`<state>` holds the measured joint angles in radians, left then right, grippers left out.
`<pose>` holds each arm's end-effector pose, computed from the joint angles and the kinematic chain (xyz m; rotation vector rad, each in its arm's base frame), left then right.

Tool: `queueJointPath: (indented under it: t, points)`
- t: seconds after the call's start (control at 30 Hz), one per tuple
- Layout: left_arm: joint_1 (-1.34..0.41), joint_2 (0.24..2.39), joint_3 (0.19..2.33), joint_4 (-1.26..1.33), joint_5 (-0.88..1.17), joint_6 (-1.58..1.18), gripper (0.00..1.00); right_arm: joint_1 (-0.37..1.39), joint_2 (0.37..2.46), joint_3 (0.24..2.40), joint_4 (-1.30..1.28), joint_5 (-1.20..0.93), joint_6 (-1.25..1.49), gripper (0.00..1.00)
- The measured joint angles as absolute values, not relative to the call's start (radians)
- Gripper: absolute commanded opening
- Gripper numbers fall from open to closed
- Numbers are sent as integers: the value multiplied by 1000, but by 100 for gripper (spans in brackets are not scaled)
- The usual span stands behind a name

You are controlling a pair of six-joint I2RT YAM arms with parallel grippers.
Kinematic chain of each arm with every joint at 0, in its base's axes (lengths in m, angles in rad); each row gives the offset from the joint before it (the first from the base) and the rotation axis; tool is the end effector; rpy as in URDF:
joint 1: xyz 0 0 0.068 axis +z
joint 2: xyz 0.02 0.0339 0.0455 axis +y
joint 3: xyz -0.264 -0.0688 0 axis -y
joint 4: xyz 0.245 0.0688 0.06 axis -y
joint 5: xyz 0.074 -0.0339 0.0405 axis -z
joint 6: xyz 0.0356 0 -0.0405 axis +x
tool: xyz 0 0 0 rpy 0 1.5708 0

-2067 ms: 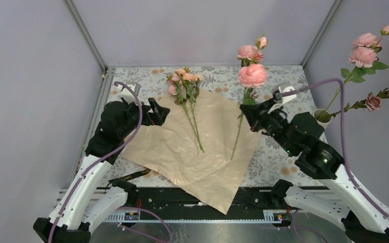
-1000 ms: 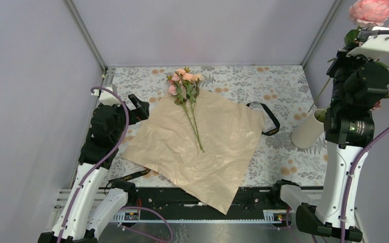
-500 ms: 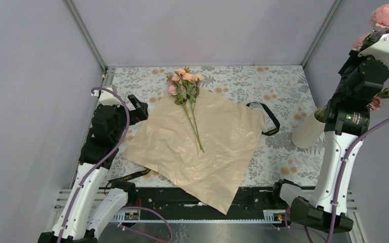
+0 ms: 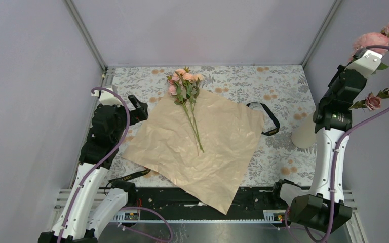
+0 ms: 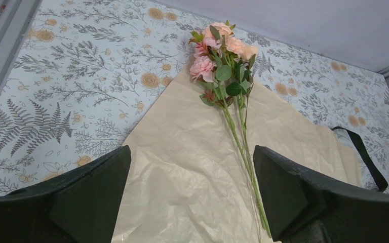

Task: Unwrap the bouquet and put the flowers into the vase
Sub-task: Insert the fake flower into the vase.

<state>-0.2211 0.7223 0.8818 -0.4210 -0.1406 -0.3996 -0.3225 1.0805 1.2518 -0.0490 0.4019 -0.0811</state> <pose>0.1570 -0.0302 0.3579 -0.2628 1.8218 -0.3076 0.2164 -0.0870 0.4603 0.5062 1.3997 -0.6181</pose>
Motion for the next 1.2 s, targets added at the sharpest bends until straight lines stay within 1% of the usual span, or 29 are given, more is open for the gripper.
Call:
queueJointPath:
  t: [0.27,0.5,0.77,1.07,1.13,1.2]
  points:
    - [-218,730,875,-417,-144,-400,99,-323,1077,1133,32,495,-89,0]
    - [-209,753,873,-417,-144,-401,99,-324,1022,1015,83,566,-96,0]
    - [-205,763,872,-416,-143,-401,99,-324,993,930,103,587,-53,0]
    - [-205,775,864,-412,-142,-401,99,-324,992,883,102,587,-25,0]
    - [-205,775,862,-412,-142,-401,99,-324,992,878,104,587,-22,4]
    - [-204,775,862,-411,-142,-401,99,-324,992,877,104,587,-20,10]
